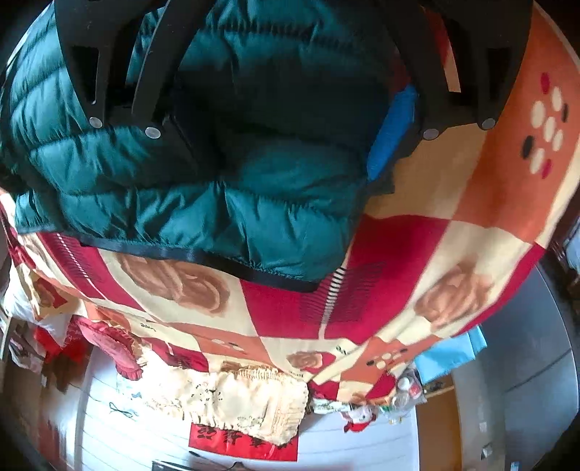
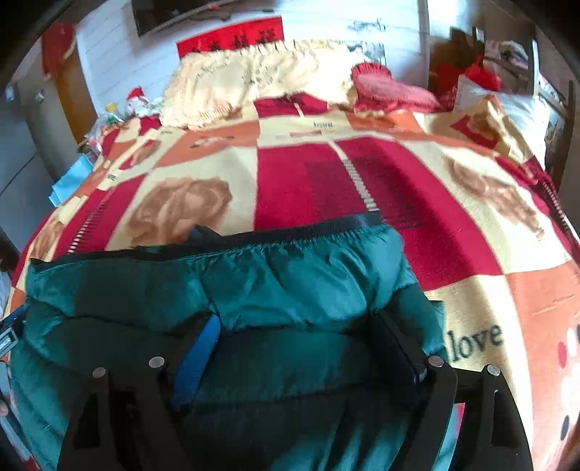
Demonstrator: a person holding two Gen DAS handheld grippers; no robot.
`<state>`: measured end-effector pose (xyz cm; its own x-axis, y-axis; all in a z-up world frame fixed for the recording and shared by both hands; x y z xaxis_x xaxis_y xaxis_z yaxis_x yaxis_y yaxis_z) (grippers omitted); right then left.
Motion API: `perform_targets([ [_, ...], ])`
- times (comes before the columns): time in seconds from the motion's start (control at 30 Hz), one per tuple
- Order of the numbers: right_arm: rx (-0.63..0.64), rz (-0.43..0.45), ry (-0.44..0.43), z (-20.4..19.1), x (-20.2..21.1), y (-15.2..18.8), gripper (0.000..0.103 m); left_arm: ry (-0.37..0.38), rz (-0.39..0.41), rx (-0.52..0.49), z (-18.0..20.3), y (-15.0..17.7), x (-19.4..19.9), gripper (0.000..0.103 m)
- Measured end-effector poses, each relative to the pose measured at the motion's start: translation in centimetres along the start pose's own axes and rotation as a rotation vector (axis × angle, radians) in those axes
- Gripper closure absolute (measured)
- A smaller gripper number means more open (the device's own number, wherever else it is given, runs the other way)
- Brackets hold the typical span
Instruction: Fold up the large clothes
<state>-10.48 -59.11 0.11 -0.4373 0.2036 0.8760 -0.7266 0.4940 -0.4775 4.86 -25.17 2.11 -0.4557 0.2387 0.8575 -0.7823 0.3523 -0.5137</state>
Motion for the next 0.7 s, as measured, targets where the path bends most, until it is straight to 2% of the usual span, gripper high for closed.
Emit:
perform_targets([
  [0.13, 0.02, 0.064, -0.063, -0.7, 4.5, 1.8, 0.02, 0.006, 0.033, -0.016, -0.1, 1.1, 2.6, 0.018],
  [0.27, 0.056, 0.065, -0.1, -1.5, 7.3, 4.7, 0.02, 0.015, 0.07, -0.038, 0.2, 2.7, 5.2, 0.018],
  [0.4, 0.066, 0.069, -0.09, -1.6, 7.7, 7.3, 0.02, 0.008, 0.075, -0.051, 0.5, 4.4, 6.2, 0.018],
  [0.53, 0.018, -0.025, -0.053, -0.6, 4.6, 8.6, 0.016, -0.016, 0.05, -0.061, 0.8, 6.0, 6.2, 0.018],
  [0.7, 0.006, -0.008, -0.068, -0.6, 6.2, 8.7, 0.015, -0.037, 0.078, -0.089, 1.0, 7.4, 7.3, 0.018],
])
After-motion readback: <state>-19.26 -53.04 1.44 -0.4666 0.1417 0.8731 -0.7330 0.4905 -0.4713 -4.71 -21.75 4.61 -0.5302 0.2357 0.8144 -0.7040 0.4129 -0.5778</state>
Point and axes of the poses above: each gripper's, at about its wrist camera, not at the fingertips, and x roughly against the way its jaws point, z to its right, y to its underside, the point moved 6 cm from there along -x, roughly the way its jaws point, and after that the axes turned 11 degrees about -z, right-handed, at the moved point
